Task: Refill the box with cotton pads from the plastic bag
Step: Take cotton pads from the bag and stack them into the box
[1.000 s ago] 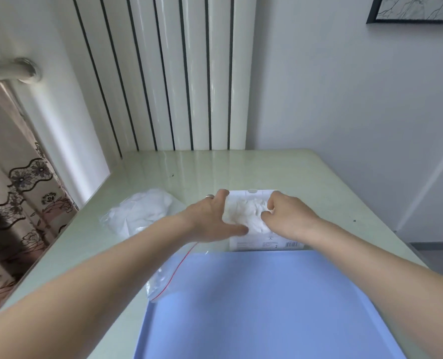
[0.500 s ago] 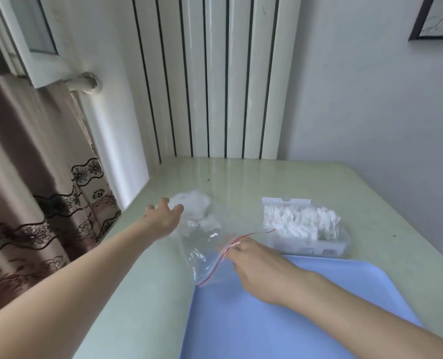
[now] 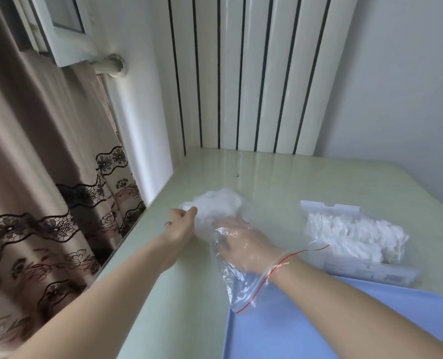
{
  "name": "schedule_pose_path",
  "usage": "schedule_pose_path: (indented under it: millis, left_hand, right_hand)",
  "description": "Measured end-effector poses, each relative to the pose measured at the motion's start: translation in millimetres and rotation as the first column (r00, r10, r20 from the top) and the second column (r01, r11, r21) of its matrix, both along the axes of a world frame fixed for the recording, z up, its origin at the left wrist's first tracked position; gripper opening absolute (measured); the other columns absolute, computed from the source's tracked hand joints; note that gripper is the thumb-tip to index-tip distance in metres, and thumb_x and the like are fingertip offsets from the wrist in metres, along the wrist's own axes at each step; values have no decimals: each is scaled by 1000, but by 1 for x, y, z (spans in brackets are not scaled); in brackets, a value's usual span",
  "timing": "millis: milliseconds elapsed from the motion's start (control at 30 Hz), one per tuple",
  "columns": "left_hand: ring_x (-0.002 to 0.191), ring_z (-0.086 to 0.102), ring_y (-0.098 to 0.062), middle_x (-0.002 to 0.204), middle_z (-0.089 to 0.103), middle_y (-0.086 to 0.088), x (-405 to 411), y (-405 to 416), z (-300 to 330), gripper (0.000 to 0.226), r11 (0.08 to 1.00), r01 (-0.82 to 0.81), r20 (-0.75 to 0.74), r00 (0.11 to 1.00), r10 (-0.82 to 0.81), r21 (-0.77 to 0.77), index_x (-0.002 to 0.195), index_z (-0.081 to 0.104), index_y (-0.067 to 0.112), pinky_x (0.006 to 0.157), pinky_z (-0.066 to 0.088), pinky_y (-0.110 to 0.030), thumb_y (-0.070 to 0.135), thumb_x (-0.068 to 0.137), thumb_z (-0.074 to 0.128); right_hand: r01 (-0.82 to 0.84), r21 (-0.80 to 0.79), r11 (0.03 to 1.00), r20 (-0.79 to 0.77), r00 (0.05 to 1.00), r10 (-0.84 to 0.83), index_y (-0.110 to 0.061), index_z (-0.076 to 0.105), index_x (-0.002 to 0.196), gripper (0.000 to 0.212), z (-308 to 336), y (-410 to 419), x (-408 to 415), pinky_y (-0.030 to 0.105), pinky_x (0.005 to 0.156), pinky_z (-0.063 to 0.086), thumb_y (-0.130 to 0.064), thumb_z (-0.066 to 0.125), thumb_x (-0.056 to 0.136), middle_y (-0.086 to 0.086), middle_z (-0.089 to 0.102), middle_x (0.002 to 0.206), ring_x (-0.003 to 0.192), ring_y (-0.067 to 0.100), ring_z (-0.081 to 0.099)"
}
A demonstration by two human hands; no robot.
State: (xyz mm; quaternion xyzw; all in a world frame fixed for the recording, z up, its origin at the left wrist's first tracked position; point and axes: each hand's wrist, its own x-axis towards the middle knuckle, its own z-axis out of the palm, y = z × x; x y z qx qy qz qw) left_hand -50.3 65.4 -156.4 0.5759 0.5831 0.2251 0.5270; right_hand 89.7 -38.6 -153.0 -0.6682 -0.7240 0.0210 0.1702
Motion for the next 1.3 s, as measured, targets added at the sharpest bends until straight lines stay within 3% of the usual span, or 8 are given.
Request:
schedule_pose_path:
  millis: [133,400,600,700,833,1000,1133,1300]
  left_hand:
    - [90,41,-17,128,39,-11,-1,5,-9,37,1000,14,-42,999,-13,5,115,38,24,88,33,-36,56,98,34]
    - [104,38,-21,126,36,-5,-2,9,-10,35,1000,20,-14,1000,-20,17,116,36,26,90,27,-36,57,100,32]
    - [103,37,-23,121,34,-7,0,3,-2,44,999,6,-61,998,-4,34,122,37,18,91,26,-35,55,100,29]
    - [99,41,-26,126,35,-10,2,-3,12,48,997,0,-98,995,8,78,123,38,16,94,36,-37,56,98,33]
    - [129,38,-35,141,32,-16,11,-15,44,52,944,55,-288,957,44,327,137,35,18,109,33,-44,49,97,43]
    - [121,42,-28,130,40,-7,49,-74,100,46,693,427,-313,903,-294,581,131,38,23,103,37,-39,35,91,59]
    - [119,42,-19,126,45,4,81,-145,129,43,363,776,-444,604,-662,515,122,38,29,99,39,-35,34,89,65]
    - [108,36,-21,117,36,7,97,-181,120,57,17,831,-673,463,-577,557,116,41,31,92,38,-30,45,74,76]
  right_hand:
    - [40,-47,998,51,998,-38,-20,55,134,41,-5,14,-4,31,104,35,-31,43,96,-1,53,138,129,22,48]
    - [127,-73,989,57,991,-123,-19,53,131,34,5,30,-11,34,99,41,-25,46,99,3,54,127,120,25,51]
    - [210,-76,975,-308,925,-223,-6,62,94,48,16,-9,-7,32,83,41,-45,38,77,15,64,101,97,31,63]
    - [243,-290,926,-525,768,-366,-9,63,89,34,33,-53,7,32,76,46,-39,49,80,8,65,87,85,28,63]
    - [61,-435,898,-843,323,-430,-6,61,73,23,51,-117,29,32,68,48,-3,47,91,15,58,68,67,25,53]
    - [-22,-550,835,-813,243,-529,9,63,113,29,74,-172,73,36,67,57,-7,48,94,20,69,91,79,30,70]
    - [7,-515,857,-841,186,-508,5,59,124,33,88,-193,96,40,76,57,-11,52,95,20,69,99,86,33,70]
    - [98,-405,909,-907,87,-413,-7,69,113,23,98,-204,102,43,85,58,-12,56,95,12,70,95,80,25,67]
